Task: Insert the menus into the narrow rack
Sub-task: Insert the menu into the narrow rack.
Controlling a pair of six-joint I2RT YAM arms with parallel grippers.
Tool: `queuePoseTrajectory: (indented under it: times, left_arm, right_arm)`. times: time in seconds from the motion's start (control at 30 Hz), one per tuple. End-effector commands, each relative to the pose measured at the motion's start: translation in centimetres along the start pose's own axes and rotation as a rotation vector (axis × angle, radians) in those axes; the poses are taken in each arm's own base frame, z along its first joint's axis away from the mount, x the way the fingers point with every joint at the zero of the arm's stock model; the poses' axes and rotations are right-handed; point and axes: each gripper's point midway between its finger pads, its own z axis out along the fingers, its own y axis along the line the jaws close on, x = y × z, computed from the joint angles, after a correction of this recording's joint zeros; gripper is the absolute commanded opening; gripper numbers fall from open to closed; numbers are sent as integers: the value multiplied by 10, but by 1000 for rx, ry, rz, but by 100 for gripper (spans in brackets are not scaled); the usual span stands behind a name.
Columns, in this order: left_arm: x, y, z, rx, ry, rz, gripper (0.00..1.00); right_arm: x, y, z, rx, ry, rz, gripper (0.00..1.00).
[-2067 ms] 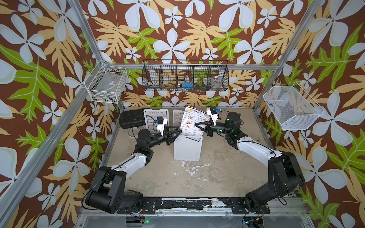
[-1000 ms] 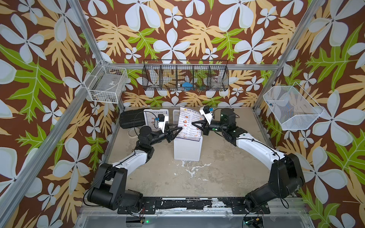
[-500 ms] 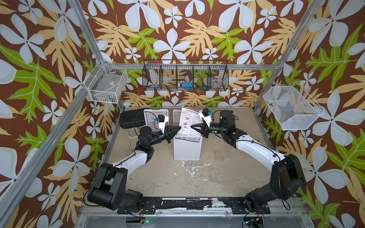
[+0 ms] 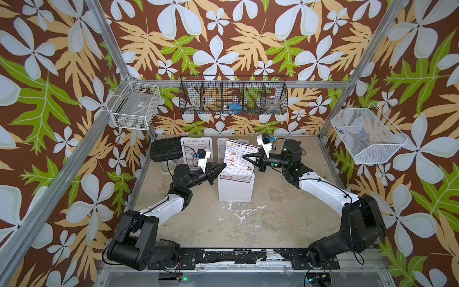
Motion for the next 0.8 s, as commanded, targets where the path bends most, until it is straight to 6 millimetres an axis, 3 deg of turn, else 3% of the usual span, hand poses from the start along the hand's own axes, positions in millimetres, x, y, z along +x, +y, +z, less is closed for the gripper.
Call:
queuePoseTrajectory:
  times: [0.0, 0.27, 0.5, 0.77]
  left_arm:
    - [-8, -3, 1, 8, -18, 27, 12]
    - [-18, -4, 5, 17, -25, 35, 34]
    - [-19, -2, 7, 18, -22, 35, 37]
    - [-17, 0, 9, 23, -17, 30, 35]
  right_arm:
    - [-3, 6, 2, -37, -9, -17, 2]
    - [14, 7, 7, -27, 23, -18, 0]
    - [23, 18, 10, -50, 28, -22, 0]
    - [18, 31, 6, -89, 15, -34, 0]
